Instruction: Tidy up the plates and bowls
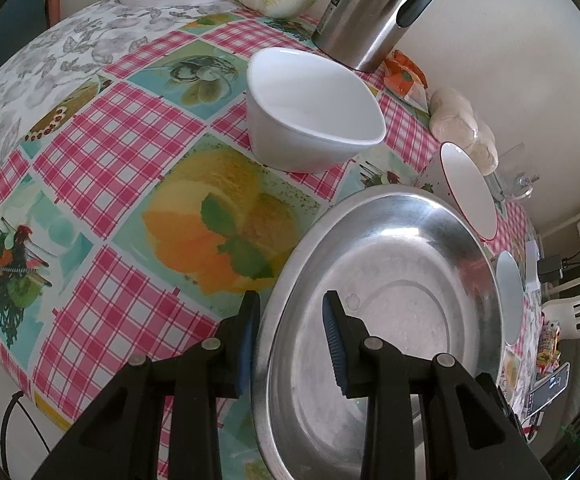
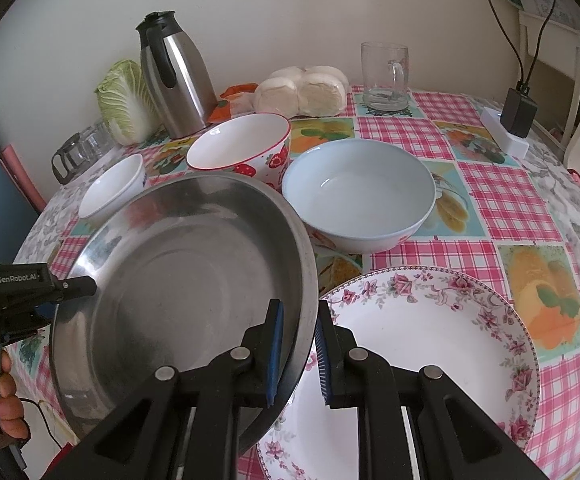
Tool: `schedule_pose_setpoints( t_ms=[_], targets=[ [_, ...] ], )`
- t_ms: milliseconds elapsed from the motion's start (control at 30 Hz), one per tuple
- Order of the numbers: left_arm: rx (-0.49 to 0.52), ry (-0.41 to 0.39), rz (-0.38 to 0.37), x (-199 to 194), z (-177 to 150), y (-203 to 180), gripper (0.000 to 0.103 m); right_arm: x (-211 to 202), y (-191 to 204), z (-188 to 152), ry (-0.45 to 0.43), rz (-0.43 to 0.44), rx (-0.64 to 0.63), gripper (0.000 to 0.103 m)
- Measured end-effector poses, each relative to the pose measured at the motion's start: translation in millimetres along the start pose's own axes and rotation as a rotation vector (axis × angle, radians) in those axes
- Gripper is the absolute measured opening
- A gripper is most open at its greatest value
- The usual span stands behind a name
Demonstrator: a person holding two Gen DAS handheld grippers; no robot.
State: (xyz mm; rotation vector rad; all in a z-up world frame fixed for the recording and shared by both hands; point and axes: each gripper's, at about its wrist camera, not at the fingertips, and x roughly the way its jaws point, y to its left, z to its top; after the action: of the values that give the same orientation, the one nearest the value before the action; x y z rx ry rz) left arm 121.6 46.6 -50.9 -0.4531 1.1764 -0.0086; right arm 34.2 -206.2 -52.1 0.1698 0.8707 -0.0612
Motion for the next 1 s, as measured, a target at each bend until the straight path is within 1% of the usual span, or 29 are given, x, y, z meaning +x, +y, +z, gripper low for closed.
schedule_pose_setpoints(
  t_ms=[467, 533, 567, 600, 633, 667, 833, 900, 933, 967, 1000],
  targets=[
    [-0.004, -0.008, 0.001, -2, 0, 0, 0.034, 1, -2, 0, 0.008, 0.018, 0.017, 0.019],
    [-0.006, -0.013, 0.004, -6, 1, 1, 0.035, 0, -3, 1, 0.011, 0.028, 0.030, 0.019],
    [-0.006, -0.017, 0.007, -8, 2, 2, 0.037, -1, -4, 1, 0.007, 0.029, 0.036, 0.020],
    [-0.006, -0.021, 0.010, -9, 2, 2, 0.039, -3, -5, 2, -0.001, 0.034, 0.038, 0.027],
    [-0.004, -0.027, 0.015, -12, 3, 2, 0.042, -5, -5, 2, -0.006, 0.035, 0.040, 0.029],
    [-0.002, -0.033, 0.019, -14, 3, 2, 0.043, -8, -6, 3, -0.013, 0.038, 0.041, 0.030],
    [0.021, -0.075, 0.034, -29, 3, -3, 0.046, -27, -4, 8, -0.064, 0.038, 0.040, 0.031],
    [0.032, -0.095, 0.052, -35, 3, -6, 0.051, -34, -2, 10, -0.085, 0.039, 0.038, 0.031],
    [0.037, -0.102, 0.060, -37, 3, -7, 0.057, -37, -2, 11, -0.092, 0.039, 0.036, 0.031],
    [0.047, -0.112, 0.067, -40, 3, -8, 0.059, -38, -1, 12, -0.096, 0.038, 0.035, 0.034],
    [0.058, -0.120, 0.073, -41, 3, -10, 0.059, -38, 0, 12, -0.097, 0.038, 0.035, 0.044]
  ],
)
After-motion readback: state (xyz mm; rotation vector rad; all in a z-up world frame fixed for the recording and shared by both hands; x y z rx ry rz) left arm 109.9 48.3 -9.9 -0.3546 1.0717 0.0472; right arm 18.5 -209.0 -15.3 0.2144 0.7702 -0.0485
